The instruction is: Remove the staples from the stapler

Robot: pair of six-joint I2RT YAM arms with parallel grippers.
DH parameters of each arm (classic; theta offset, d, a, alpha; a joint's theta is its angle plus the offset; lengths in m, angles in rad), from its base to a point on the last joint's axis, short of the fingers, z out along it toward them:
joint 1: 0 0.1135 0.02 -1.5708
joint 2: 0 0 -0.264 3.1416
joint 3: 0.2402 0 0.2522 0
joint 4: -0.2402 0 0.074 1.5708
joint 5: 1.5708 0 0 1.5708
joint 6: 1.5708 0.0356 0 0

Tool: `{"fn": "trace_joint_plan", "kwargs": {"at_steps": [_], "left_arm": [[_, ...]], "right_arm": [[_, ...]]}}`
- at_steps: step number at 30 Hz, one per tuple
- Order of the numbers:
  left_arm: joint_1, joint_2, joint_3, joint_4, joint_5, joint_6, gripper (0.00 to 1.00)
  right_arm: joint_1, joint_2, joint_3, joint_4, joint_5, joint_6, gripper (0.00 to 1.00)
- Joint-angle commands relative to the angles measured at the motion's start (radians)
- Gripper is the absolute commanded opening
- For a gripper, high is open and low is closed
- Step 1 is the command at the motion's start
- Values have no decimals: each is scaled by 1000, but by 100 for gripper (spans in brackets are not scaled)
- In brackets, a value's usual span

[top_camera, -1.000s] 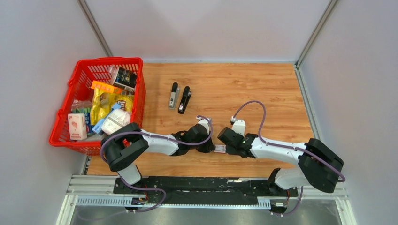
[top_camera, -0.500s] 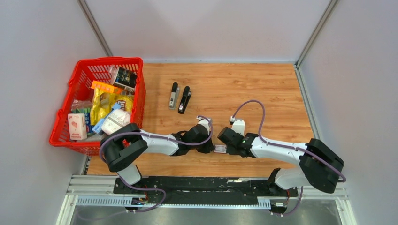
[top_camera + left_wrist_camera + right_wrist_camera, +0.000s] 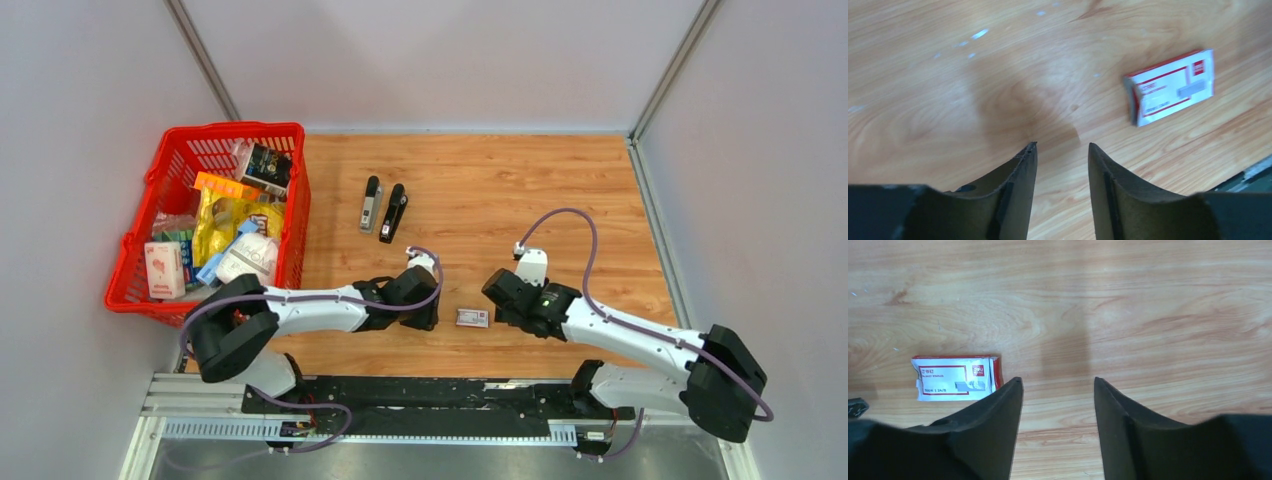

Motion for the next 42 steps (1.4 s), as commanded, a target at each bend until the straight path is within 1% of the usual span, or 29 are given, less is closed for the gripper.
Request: {"fn": "trace_joint_plan", "kwargs": {"at_steps": [1,5,6,7,8,10,11,17,20,22,23,24,27,30,33,36,40,42], "left_arm": [[-5,-109,22,-214,-117,66,53],[-5,-257,17,-280,-180,83,57],[-5,-288,11,-285,-188,86,68],[-5,-334,3,-299,-208,87,72],[-5,-362,2,-317,-226,90,82],[-5,-428,-1,-352,-255,94,84],[-5,-461,5,-368,-262,95,84],[-5,-589,31,-481,-326,100,85],[-5,-639,48,-543,-390,92,85],[-5,-691,40,-550,-426,116,87],[-5,-725,37,-549,-436,126,91],[-3,-754,31,-547,-464,146,91],[-5,-785,41,-577,-513,188,91],[-5,-791,86,-638,-582,193,91],[-3,-781,117,-667,-591,247,91],[-5,-762,167,-699,-592,255,91],[-5,-781,180,-675,-552,302,91],[-5,-799,175,-659,-544,307,91]], "right_arm": [[-4,-80,58,-65,96,-17,62],[-6,-155,64,-70,115,-47,75],[-6,-170,69,-79,127,-56,79],[-6,-184,75,-88,144,-64,84],[-4,-193,83,-104,153,-72,88],[-4,-207,101,-124,173,-89,98],[-6,-215,107,-128,178,-99,100],[-4,-256,160,-141,179,-147,100],[-6,-279,195,-142,182,-184,100],[-4,-290,216,-145,190,-187,100],[-4,-293,226,-145,190,-191,100],[-6,-295,230,-145,190,-191,100],[-4,-289,241,-145,202,-188,100],[-4,-270,255,-160,238,-165,100],[-6,-246,275,-173,270,-162,100],[-6,-235,292,-170,285,-168,100],[-6,-232,307,-171,305,-170,100],[-3,-247,293,-151,278,-214,100]]}}
